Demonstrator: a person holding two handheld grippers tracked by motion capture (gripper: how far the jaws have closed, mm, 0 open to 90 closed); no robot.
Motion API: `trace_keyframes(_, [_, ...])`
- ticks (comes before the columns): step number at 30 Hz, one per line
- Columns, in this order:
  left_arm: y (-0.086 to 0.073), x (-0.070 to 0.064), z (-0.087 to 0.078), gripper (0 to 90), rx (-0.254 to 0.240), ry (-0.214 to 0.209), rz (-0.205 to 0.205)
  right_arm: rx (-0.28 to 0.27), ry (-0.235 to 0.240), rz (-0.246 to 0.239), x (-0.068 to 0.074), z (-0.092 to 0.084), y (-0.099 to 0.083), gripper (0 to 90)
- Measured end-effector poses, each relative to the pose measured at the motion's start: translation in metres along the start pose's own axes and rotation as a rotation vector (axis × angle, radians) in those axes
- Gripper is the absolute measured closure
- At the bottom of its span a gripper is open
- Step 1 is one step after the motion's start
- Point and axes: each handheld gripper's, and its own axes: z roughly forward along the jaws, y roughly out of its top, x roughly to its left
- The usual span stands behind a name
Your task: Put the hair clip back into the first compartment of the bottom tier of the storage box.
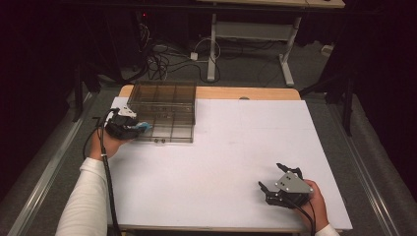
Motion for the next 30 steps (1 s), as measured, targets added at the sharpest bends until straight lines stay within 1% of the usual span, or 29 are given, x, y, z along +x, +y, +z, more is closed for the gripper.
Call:
trace_keyframes(2, [-0.001,0.0,-0.005,53.5,-0.03,-0.003,-0.015,0.0,-0.001,0.0,0.0,0.0,0.0,16.9])
trace_keyframes(5, [-0.003,0.0,-0.01,56.1,-0.044,-0.023,-0.015,-0.002,-0.002,-0.002,0.0,-0.001,0.0,17.0])
trace_keyframes(7, [-0.004,-0.001,-0.012,61.7,-0.052,-0.015,-0.008,-0.002,-0.002,-0.001,0.0,-0.001,0.0,17.0])
trace_keyframes(8, [-0.004,-0.001,-0.013,67.2,-0.059,-0.004,-0.009,-0.002,-0.002,-0.004,0.0,-0.001,0.0,17.0])
trace_keyframes(9, [-0.004,0.0,-0.014,70.4,-0.068,0.001,-0.013,-0.002,-0.003,-0.002,0.0,-0.001,0.001,17.0])
trace_keyframes(11, [-0.006,0.001,-0.014,75.7,-0.075,0.009,-0.022,-0.002,-0.002,-0.002,0.001,-0.001,0.001,17.0])
trace_keyframes(13, [-0.007,0.001,-0.011,77.7,-0.066,0.017,-0.027,-0.003,-0.001,-0.005,0.0,-0.001,0.001,17.0])
trace_keyframes(15, [-0.009,0.002,-0.008,77.8,-0.066,0.013,-0.04,-0.004,-0.003,-0.003,0.0,-0.001,0.001,17.0])
trace_keyframes(17, [-0.01,0.002,-0.004,77.8,-0.062,0.029,-0.047,-0.003,-0.005,-0.002,0.0,-0.001,0.001,17.0])
trace_keyframes(18, [-0.011,0.002,-0.003,77.7,-0.064,0.023,-0.054,-0.003,-0.004,-0.002,0.0,-0.001,0.001,17.0])
trace_keyframes(20, [-0.012,0.002,-0.001,77.7,-0.071,0.032,-0.061,-0.003,-0.004,-0.002,0.0,-0.001,0.001,17.0])
trace_keyframes(21, [-0.012,0.002,-0.001,77.6,-0.075,0.025,-0.065,-0.002,-0.004,-0.002,0.0,-0.001,0.001,17.0])
trace_keyframes(26, [-0.015,0.0,0.002,77.3,-0.074,0.016,-0.062,-0.003,-0.003,-0.004,0.001,-0.001,0.001,17.0])
trace_keyframes(30, [-0.019,-0.001,0.004,77.3,-0.091,0.009,-0.074,-0.003,-0.003,-0.004,0.001,-0.001,0.001,17.0])
